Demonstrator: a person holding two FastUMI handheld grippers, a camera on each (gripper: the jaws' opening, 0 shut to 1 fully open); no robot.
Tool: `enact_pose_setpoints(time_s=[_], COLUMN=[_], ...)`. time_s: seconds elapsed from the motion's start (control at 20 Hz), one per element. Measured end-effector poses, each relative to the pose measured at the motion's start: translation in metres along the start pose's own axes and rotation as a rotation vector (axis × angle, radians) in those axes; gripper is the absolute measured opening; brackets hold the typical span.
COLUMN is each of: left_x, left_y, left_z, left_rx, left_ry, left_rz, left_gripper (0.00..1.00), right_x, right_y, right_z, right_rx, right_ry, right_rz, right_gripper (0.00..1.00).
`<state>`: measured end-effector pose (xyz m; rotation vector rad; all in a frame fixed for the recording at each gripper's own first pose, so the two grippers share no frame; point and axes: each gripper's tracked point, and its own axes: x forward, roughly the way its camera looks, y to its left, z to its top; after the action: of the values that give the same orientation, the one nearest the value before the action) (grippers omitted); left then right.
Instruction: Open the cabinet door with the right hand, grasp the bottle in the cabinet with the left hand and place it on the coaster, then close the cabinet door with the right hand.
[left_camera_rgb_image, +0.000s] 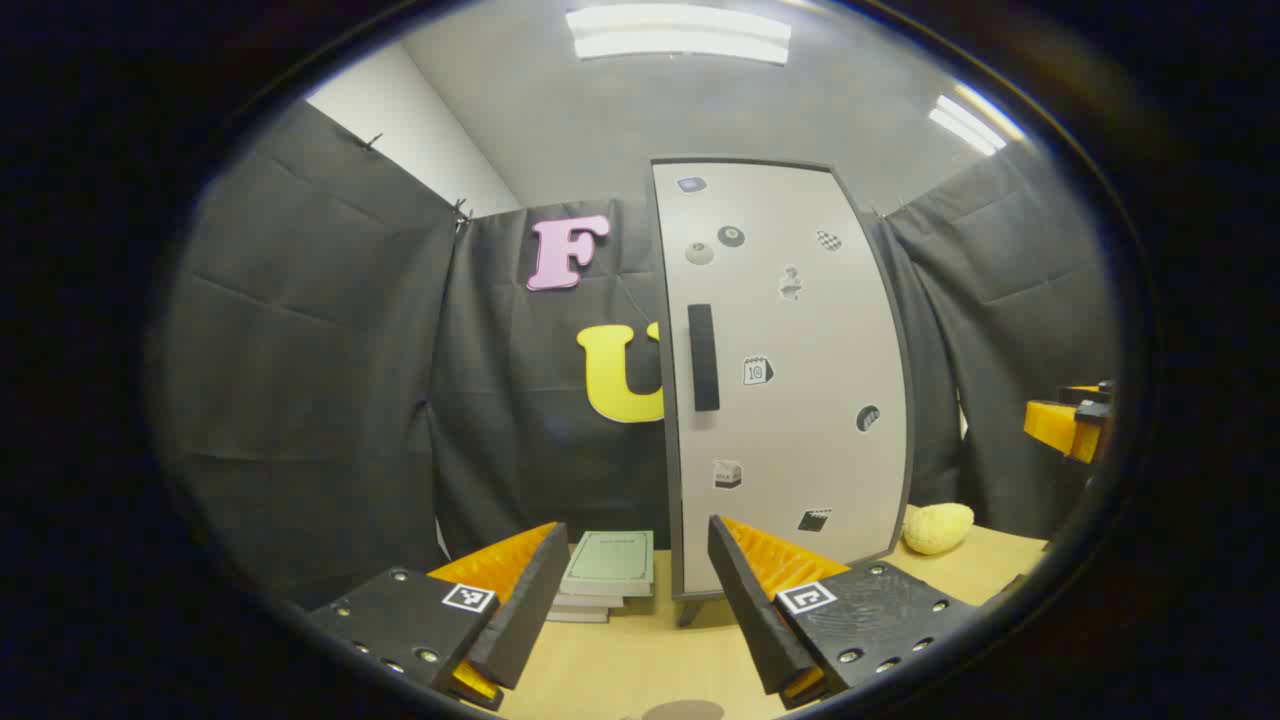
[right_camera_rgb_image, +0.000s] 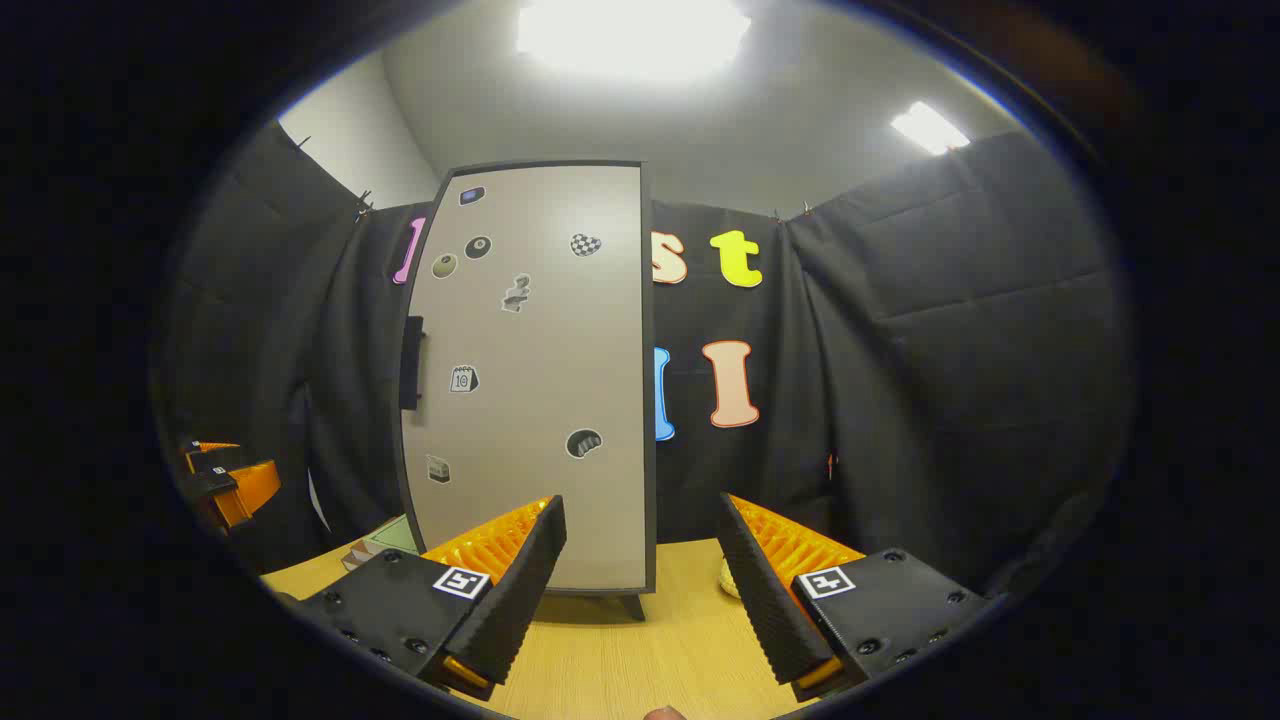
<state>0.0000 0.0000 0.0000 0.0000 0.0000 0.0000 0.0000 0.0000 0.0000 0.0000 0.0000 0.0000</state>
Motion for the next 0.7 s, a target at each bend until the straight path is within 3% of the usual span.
enact_pose_setpoints(time_s=[0.2,0.5,0.7], left_x=[0.0022,0.0037,0.004], left_y=[0.0014,0.0034,0.0026], left_z=[0.0006,0.0016,0.0016], left_rx=[0.007,0.019,0.022], left_ry=[-0.004,-0.008,-0.006], left_rz=[-0.002,0.004,0.005], left_gripper=[0.89,0.84,0.86], right_x=[0.0043,0.0096,0.011], right_y=[0.0041,0.0078,0.0066], right_z=[0.0033,0.003,0.0025], right_rx=[0.0,0.003,0.002], right_ry=[-0.01,-0.012,-0.014], right_rz=[0.007,0.012,0.011], right_gripper=[0.96,0.96,0.96])
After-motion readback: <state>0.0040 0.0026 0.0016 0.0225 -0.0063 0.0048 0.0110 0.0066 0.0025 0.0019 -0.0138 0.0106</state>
